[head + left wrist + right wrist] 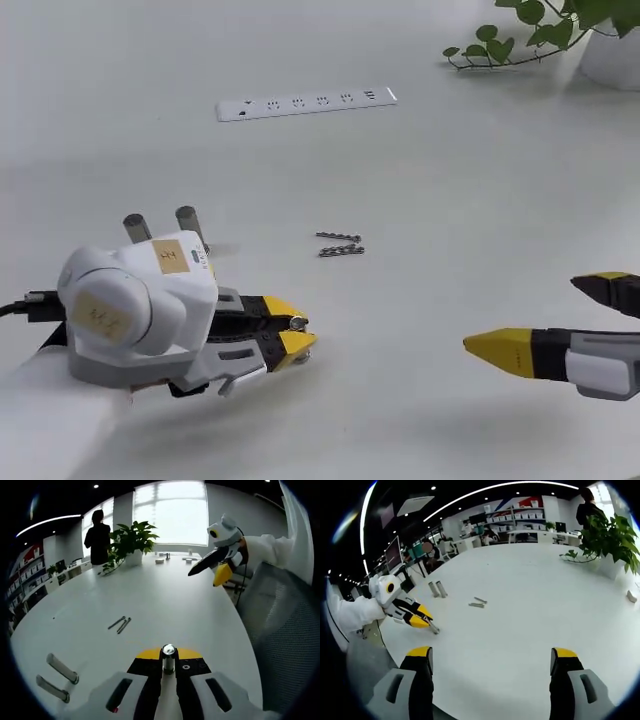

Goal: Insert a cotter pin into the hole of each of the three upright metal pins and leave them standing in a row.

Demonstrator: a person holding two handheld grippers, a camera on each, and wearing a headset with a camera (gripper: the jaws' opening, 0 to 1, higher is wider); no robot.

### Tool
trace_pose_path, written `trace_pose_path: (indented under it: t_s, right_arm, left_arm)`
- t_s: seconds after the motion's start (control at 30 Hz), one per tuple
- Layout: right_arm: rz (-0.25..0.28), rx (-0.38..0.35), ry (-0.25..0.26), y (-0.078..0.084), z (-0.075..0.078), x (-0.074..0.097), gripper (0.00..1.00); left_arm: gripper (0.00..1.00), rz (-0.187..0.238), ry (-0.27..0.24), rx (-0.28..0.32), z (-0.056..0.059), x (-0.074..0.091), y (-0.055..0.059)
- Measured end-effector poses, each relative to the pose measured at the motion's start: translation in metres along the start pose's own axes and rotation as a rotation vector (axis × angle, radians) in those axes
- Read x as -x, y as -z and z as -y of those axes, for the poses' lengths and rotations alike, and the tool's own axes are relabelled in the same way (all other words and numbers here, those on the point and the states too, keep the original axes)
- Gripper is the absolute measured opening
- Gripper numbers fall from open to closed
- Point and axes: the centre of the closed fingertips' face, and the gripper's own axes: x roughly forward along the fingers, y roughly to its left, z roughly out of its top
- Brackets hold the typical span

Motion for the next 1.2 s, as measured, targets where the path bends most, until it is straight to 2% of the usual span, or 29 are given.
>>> trace_pose_path:
  t_s: [0.07, 0.13, 0.37, 0.6, 0.67, 0.8, 0.87, 0.93, 1.1, 1.2]
  right_arm:
    - [-0.001, 0.001, -0.002, 0.000, -0.001, -0.001, 0.96]
    - [-0.001, 0.001, -0.005, 0.000, -0.001, -0.001, 0.96]
    - [0.005, -0.004, -0.004, 0.000, 0.000, 0.001, 0.96]
    - [0.022, 0.025, 0.004, -0.005, 0.000, 0.002, 0.96]
    - [0.024, 0.032, 0.004, -0.006, 0.000, 0.002, 0.96]
    - [0.028, 0.030, -0.006, -0.007, -0.002, 0.001, 0.96]
    - [0.031, 0.024, -0.013, -0.007, -0.003, 0.000, 0.96]
    - [0.033, 0.023, -0.015, -0.007, -0.004, 0.000, 0.96]
    - [0.032, 0.020, -0.016, -0.006, -0.004, 0.000, 0.96]
    - [0.023, 0.015, -0.021, -0.003, -0.005, -0.002, 0.96]
  left_arm:
    - [0.06, 0.001, 0.003, 0.003, 0.001, -0.001, 0.000]
    - [0.06, 0.012, 0.012, 0.036, 0.003, -0.001, -0.001]
    - [0.06, 0.020, 0.010, 0.024, 0.005, -0.002, -0.001]
    - [0.08, 0.032, 0.018, 0.069, 0.005, -0.001, -0.001]
    - [0.16, 0.038, 0.011, 0.082, 0.004, 0.000, -0.002]
    - [0.38, 0.029, -0.006, 0.116, 0.003, 0.006, 0.000]
    - [0.40, 0.041, -0.013, 0.108, 0.004, 0.013, -0.002]
    - [0.42, 0.070, -0.017, 0.145, 0.005, 0.020, -0.006]
    - [0.68, 0.090, -0.036, 0.166, 0.009, 0.035, -0.009]
    - [0.75, 0.087, -0.044, 0.194, 0.011, 0.041, -0.006]
